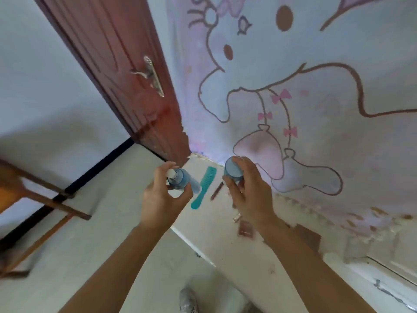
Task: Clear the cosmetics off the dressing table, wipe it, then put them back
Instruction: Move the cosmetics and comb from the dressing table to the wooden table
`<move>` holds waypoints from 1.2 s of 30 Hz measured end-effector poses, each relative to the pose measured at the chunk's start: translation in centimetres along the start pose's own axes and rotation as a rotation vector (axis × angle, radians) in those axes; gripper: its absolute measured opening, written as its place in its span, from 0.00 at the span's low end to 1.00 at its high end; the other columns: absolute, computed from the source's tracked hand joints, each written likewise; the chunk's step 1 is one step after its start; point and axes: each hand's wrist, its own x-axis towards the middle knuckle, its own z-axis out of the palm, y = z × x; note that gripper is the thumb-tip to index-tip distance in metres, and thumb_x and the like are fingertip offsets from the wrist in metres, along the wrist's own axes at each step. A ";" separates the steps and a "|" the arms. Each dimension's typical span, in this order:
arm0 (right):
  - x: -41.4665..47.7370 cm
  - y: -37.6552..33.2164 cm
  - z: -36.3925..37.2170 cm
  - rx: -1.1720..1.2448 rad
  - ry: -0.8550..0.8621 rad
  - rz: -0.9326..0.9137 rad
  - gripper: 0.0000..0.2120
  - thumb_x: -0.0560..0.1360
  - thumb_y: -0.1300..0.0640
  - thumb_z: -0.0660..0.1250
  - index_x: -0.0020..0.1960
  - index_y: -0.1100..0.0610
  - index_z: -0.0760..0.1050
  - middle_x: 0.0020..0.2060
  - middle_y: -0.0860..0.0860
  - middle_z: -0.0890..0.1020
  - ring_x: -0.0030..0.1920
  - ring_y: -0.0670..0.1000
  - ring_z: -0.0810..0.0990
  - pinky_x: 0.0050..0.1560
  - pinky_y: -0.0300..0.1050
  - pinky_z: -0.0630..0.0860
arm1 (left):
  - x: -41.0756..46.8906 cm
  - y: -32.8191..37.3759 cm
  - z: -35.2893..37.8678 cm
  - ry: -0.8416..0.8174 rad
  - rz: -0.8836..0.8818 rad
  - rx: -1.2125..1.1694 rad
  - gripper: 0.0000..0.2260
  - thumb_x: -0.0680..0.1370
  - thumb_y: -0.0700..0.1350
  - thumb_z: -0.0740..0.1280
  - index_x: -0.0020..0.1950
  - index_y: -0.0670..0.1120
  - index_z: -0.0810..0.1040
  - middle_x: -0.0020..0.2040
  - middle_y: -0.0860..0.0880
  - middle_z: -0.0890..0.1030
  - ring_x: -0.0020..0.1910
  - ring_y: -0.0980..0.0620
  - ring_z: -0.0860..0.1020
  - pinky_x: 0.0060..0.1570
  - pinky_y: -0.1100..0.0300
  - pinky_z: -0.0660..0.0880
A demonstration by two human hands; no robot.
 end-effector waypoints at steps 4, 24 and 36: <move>3.0 -7.9 6.1 0.134 -0.043 -0.193 0.20 0.81 0.49 0.64 0.70 0.52 0.66 0.66 0.46 0.73 0.58 0.40 0.75 0.51 0.30 0.74 | -0.8 -5.1 -9.5 0.184 -0.061 0.122 0.25 0.71 0.45 0.75 0.63 0.54 0.67 0.51 0.52 0.80 0.42 0.49 0.83 0.38 0.55 0.79; 2.2 -50.9 49.3 0.408 -0.401 -0.732 0.22 0.81 0.48 0.64 0.73 0.53 0.66 0.64 0.50 0.74 0.57 0.47 0.77 0.48 0.33 0.74 | -13.7 -35.4 -53.1 0.793 -0.466 0.383 0.25 0.71 0.52 0.73 0.63 0.56 0.66 0.47 0.58 0.77 0.39 0.56 0.79 0.35 0.71 0.68; 7.2 -60.0 74.6 0.447 -0.550 -0.784 0.23 0.81 0.43 0.62 0.74 0.48 0.65 0.67 0.46 0.73 0.59 0.44 0.77 0.49 0.27 0.71 | -5.4 -56.0 -63.5 0.711 -0.615 0.453 0.26 0.71 0.51 0.74 0.64 0.58 0.65 0.44 0.61 0.76 0.39 0.66 0.77 0.32 0.77 0.67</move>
